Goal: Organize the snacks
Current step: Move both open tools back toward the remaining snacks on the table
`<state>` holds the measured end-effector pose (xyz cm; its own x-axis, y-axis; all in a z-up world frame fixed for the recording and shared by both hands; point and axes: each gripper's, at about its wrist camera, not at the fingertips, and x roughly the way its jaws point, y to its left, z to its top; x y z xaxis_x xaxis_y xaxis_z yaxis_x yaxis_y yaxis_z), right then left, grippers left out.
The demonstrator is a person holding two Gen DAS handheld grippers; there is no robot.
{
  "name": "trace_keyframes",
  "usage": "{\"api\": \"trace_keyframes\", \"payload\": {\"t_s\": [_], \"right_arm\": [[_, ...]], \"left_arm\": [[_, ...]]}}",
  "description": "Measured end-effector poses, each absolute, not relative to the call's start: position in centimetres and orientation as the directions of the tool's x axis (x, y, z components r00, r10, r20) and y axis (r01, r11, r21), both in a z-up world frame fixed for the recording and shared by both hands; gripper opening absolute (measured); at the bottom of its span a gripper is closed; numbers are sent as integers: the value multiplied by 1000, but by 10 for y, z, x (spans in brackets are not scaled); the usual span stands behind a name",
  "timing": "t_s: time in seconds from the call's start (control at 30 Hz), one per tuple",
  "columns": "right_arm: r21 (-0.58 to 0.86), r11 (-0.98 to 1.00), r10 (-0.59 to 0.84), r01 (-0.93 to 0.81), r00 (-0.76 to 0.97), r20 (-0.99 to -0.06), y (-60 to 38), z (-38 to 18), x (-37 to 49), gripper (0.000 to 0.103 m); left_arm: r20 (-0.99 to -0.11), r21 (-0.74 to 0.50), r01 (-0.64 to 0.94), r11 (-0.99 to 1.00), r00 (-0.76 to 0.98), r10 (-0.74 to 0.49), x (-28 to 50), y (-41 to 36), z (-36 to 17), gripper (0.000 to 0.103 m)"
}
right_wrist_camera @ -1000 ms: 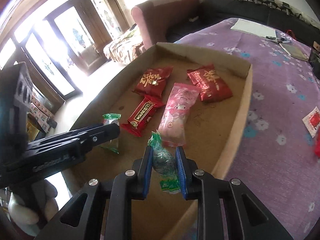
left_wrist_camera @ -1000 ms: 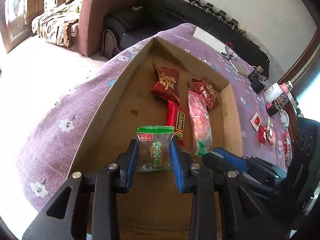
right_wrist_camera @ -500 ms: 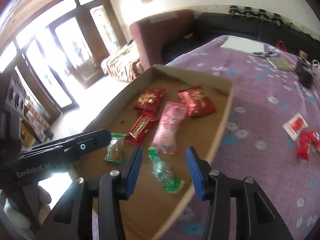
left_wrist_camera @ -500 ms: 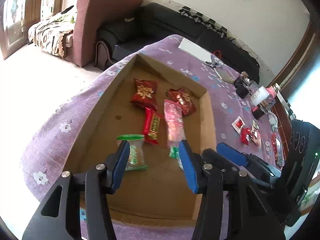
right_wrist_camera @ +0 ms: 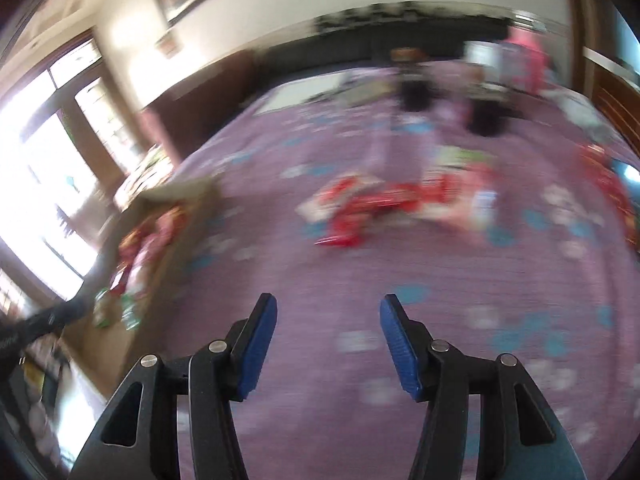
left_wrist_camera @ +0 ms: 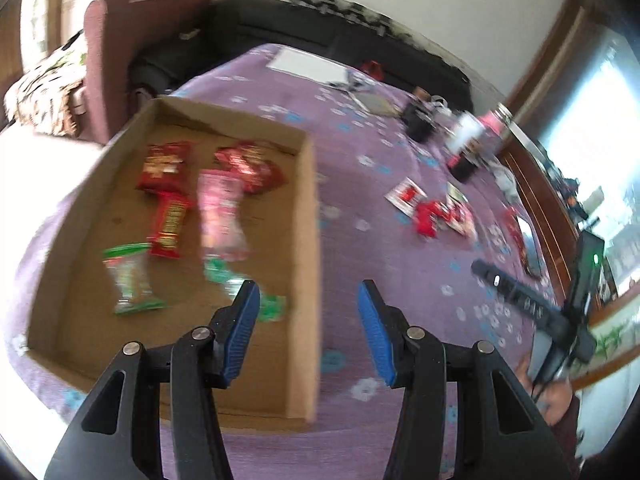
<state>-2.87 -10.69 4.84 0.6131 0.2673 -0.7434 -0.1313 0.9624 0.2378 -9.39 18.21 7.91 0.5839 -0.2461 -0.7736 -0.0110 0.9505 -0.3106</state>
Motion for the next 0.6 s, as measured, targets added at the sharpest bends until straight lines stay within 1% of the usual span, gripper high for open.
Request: {"api": "trace_keyframes", "payload": {"t_s": [0.17, 0.4, 0.47, 0.6], "right_arm": [[229, 972, 205, -47, 642, -739, -153, 48, -15, 56], [219, 976, 180, -20, 646, -742, -164, 41, 17, 56], [235, 972, 194, -24, 644, -740, -162, 40, 25, 56], [272, 958, 263, -86, 636, -725, -144, 43, 45, 56]], "left_arm": [[-788, -298, 53, 953, 550, -277, -90, 149, 75, 50], [-814, -268, 75, 960, 515, -267, -88, 130, 68, 50], [-816, -265, 73, 962, 514, -264, -87, 129, 67, 50], [-819, -274, 71, 959, 505, -271, -83, 124, 64, 50]]}}
